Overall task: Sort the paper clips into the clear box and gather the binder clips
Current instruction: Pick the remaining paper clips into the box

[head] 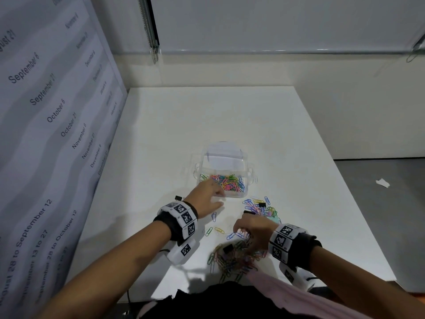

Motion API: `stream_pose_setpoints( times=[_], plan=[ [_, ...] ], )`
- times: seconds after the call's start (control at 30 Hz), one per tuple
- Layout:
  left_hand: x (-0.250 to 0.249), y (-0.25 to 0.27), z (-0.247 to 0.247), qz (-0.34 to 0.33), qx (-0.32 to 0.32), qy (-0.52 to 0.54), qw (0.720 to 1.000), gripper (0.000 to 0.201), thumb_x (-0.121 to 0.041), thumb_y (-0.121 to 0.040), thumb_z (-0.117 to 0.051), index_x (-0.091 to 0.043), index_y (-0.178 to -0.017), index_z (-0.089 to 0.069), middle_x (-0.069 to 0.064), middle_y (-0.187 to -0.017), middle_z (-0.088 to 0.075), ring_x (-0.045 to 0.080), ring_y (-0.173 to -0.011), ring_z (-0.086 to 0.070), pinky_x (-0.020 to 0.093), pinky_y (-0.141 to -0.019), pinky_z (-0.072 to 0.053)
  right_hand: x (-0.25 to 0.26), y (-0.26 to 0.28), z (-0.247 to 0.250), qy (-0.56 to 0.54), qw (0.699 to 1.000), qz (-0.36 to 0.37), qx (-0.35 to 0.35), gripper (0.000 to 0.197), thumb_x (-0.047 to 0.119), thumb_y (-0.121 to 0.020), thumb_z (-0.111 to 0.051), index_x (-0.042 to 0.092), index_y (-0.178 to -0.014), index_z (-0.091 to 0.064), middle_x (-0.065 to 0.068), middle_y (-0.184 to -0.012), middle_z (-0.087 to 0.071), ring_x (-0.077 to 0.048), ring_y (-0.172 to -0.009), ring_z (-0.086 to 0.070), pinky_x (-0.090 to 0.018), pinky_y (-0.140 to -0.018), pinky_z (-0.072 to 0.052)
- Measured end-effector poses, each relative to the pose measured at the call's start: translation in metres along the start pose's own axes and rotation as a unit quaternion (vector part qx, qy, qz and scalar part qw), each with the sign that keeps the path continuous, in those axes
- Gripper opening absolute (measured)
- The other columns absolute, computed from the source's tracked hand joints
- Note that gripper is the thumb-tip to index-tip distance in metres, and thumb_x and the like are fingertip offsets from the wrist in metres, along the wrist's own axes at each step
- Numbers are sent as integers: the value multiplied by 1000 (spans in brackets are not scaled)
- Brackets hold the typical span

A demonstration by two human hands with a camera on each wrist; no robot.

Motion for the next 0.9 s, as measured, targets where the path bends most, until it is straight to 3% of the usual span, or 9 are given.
stream_pose_setpoints(
  times=[0.1, 0.27, 0.37, 0.5, 0.67, 0.73, 0.83, 0.9],
  plan=[
    [-7, 16, -26, -9, 106, 12, 994, 27, -27, -79, -72, -15, -103, -66, -3, -91, -55, 12, -79, -51, 26, -76, -44, 3, 1, -3, -4, 1000, 1, 0, 53, 20, -69, -77, 9, -117, -57, -16, -111, -54, -27, -99, -53, -31, -78, -42],
    [-15, 34, -64, -14, 191, -29, 981, 36, -27, -75, -75, -15, -106, -62, -3, -90, -51, 14, -78, -48, 27, -74, -42, 5, -3, 3, 0, 999, -40, -22, 23, 15, -81, -60, 12, -103, -66, -10, -103, -57, -25, -101, -54, -24, -73, -33],
    [-17, 39, -77, -18, 195, -57, 979, 41, -22, -73, -74, -14, -110, -59, 0, -94, -47, 23, -87, -52, 30, -77, -43, 4, -7, 8, -13, 997, -64, -33, 18, 14, -82, -58, 12, -98, -66, -2, -90, -52, -26, -100, -55, -25, -75, -35],
    [-16, 45, -84, -29, 190, -62, 979, 33, -12, -76, -66, -11, -109, -60, 12, -104, -54, 29, -92, -55, 33, -78, -44, 5, -6, 22, -63, 991, -88, -81, 25, 5, -81, -48, 8, -95, -69, -9, -102, -67, -25, -97, -60, -23, -77, -37],
    [-11, 48, -85, -25, 153, -48, 987, 32, -14, -85, -60, -13, -116, -57, 11, -105, -54, 24, -85, -52, 30, -76, -41, -8, 5, 31, -134, 968, -133, -167, 22, 14, -87, -51, 16, -97, -71, -3, -97, -72, -19, -89, -64, -25, -80, -48],
    [-10, 49, -87, -29, 142, -39, 989, 32, -15, -87, -58, -17, -119, -56, 9, -102, -52, 27, -90, -54, 31, -76, -40, -10, 9, 30, -148, 962, -137, -184, 22, 14, -89, -51, 15, -100, -71, -5, -99, -72, -23, -93, -64, -22, -77, -44],
    [-9, 51, -88, -32, 124, -27, 991, 29, -19, -90, -55, -20, -119, -57, 10, -104, -51, 28, -94, -54, 31, -78, -39, -9, 17, 29, -144, 959, -127, -209, 25, 6, -82, -55, 11, -102, -71, -7, -99, -71, -22, -90, -62, -19, -76, -40],
    [-7, 52, -87, -22, 113, -19, 993, 29, -21, -91, -55, -18, -120, -57, 11, -109, -52, 28, -98, -54, 32, -83, -41, -7, 24, 26, -119, 963, -93, -222, 23, 3, -75, -63, 9, -95, -72, -10, -94, -71, -23, -83, -62, -28, -79, -48]
  ],
)
Point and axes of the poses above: each hand's wrist, its own y-axis away from the middle knuckle, its own z-axis out of the back of the hand, x = y × z, the point moved 6 cm from there along -y, towards the middle knuckle
